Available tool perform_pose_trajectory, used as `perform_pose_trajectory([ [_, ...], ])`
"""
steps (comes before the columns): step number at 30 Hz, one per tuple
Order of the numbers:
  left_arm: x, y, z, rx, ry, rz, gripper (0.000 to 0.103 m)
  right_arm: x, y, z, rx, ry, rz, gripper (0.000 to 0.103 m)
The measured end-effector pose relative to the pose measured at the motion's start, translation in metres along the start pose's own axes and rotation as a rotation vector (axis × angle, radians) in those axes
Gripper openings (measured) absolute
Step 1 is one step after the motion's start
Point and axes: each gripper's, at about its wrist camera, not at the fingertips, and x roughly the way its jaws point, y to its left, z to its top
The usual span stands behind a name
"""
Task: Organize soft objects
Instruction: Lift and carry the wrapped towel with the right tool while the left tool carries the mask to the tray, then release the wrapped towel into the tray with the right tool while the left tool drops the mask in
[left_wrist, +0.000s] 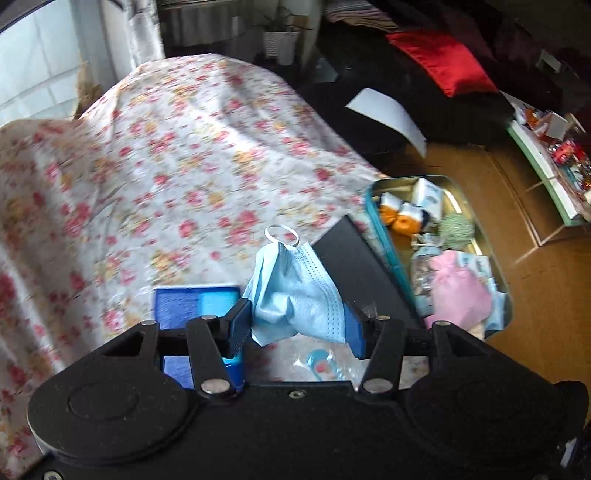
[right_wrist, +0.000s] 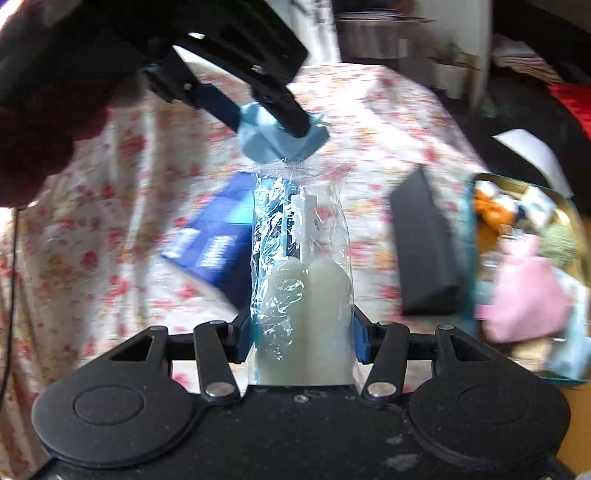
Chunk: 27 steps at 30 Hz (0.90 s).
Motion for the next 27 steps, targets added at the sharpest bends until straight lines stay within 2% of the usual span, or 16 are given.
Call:
perform_pose_trajectory([
  [8,0.012,-0.075,0.03,0.058,-0.039,-0.075,0.051,-0.011,-0.091,0.003,0.056,-0.025,-0.184,0.051],
  [12,0.019,-0.101,0.043,0.061,-0.071,-0.096,0.051,-0.01,-0.14,0.007,0.111,-0.031,-0.257,0.051],
  [15,0.03,-0.114,0.05,0.048,-0.063,-0.112,0.051,-0.003,-0.173,0.016,0.149,-0.029,-0.3,0.051],
  [21,0.063,-0.134,0.053,0.023,-0.008,-0.095,0.051,0.012,-0.225,0.028,0.182,-0.032,-0.338,0.051],
  [27,0.096,-0.145,0.058,-0.014,0.033,-0.067,0.051,0.02,-0.248,0.022,0.215,-0.013,-0.319,0.051],
])
